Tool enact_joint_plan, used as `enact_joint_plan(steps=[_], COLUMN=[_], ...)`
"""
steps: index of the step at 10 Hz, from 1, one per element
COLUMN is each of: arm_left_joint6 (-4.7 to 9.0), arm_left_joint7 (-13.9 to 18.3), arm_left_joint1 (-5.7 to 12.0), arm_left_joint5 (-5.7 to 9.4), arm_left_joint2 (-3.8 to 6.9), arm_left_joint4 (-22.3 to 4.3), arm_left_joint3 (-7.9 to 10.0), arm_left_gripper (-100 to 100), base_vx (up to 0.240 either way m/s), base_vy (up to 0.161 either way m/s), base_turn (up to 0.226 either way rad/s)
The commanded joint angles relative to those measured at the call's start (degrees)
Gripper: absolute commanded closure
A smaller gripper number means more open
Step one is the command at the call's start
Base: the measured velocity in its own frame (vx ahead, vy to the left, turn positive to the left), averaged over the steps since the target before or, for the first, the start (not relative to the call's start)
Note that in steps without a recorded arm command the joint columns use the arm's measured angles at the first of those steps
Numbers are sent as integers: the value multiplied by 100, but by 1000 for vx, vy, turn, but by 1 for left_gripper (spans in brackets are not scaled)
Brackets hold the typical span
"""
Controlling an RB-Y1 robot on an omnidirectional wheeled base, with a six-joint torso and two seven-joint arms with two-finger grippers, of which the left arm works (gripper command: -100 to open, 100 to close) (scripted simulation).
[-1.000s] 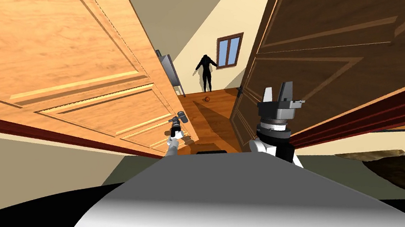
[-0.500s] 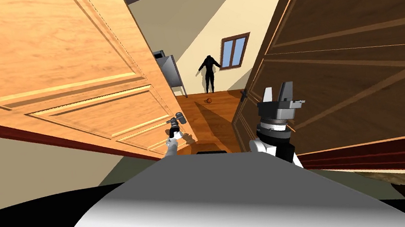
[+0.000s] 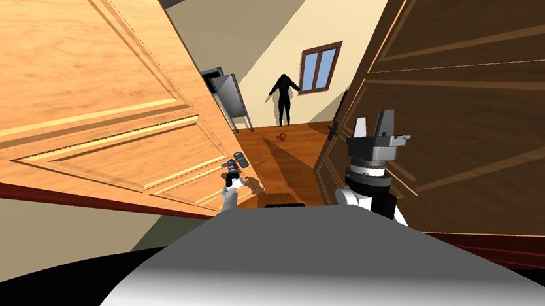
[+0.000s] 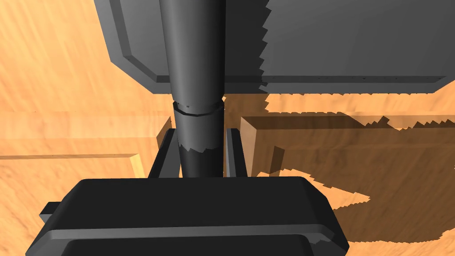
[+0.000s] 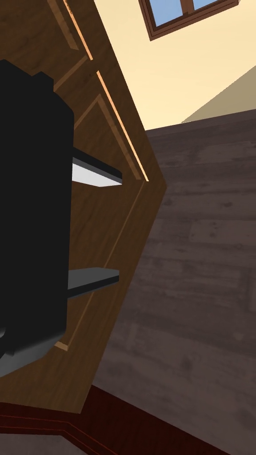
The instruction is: Push the door open
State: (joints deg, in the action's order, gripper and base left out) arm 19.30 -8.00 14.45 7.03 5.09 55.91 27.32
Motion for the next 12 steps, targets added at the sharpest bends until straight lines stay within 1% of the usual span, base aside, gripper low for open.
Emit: enact_joint_plan(steps=[1,7,11,12], arm_left_joint6=[7,-3,-9,-10], arm_left_joint7=[-32,-158,-237,-248], arm_left_joint1=[-9,-69,-107,-113], arm_left_joint5=[11,95,148,155], arm_left_joint2=[10,55,57,56], arm_left_joint4=[32,101,144,150], arm_left_joint3=[78,515,791,829], arm_left_gripper=[100,100,100,100], base_vx=[171,195,190,183], base_vy=[-16,-28,-35,-28], base_turn=[38,50,54,46])
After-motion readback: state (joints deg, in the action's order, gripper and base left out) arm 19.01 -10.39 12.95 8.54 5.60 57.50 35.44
